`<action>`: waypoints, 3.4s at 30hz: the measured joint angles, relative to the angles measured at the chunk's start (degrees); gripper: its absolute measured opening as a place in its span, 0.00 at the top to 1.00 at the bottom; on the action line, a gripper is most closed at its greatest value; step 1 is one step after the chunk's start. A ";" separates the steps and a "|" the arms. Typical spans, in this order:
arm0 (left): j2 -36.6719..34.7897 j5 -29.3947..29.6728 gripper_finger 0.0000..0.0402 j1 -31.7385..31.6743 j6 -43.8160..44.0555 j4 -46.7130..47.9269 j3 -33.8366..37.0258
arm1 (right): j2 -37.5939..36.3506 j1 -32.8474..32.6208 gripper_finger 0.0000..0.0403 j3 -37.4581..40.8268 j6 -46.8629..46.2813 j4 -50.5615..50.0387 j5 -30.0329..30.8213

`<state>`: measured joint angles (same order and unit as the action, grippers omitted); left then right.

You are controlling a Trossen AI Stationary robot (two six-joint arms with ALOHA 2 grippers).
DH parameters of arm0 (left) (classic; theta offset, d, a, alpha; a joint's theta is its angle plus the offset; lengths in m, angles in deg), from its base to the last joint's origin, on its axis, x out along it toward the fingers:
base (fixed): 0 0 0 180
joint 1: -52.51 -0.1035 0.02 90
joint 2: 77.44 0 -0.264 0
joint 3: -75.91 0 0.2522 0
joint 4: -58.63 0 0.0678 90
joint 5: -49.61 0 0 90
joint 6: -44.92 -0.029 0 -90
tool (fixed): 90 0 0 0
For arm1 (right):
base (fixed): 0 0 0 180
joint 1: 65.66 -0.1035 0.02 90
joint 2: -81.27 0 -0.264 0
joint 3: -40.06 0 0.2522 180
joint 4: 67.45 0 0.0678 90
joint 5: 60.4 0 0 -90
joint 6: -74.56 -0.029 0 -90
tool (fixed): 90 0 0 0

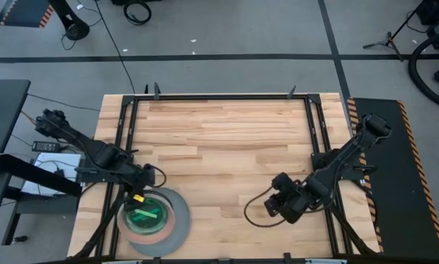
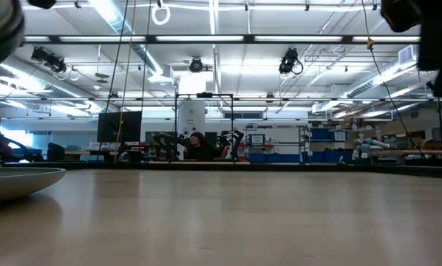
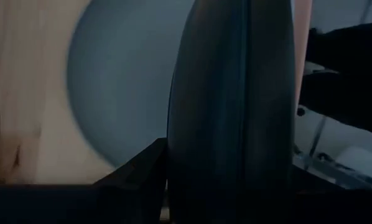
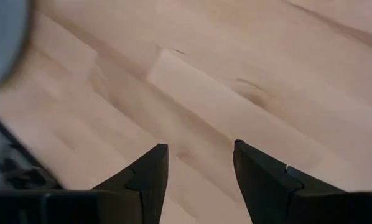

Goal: Stack plastic plates
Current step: Stack the stacked plates on top of the gray plate, then return to Home Position

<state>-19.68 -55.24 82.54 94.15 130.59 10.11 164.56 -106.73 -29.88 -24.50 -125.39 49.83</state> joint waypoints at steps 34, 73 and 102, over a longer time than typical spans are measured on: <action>5.51 -10.37 0.50 -9.83 -12.35 -40.51 27.96 | 0.00 6.44 0.58 0.00 6.11 19.39 4.10; 1.70 2.38 0.21 -11.29 -3.65 -28.47 22.53 | 0.00 7.46 0.58 0.02 16.18 20.52 1.15; 0.04 26.34 0.24 3.12 -15.79 -59.96 3.22 | 0.00 8.06 0.57 0.02 22.17 20.92 14.33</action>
<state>-19.64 -28.90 85.66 78.36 70.63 13.33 164.56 -98.67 -29.86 -2.33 -104.46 64.17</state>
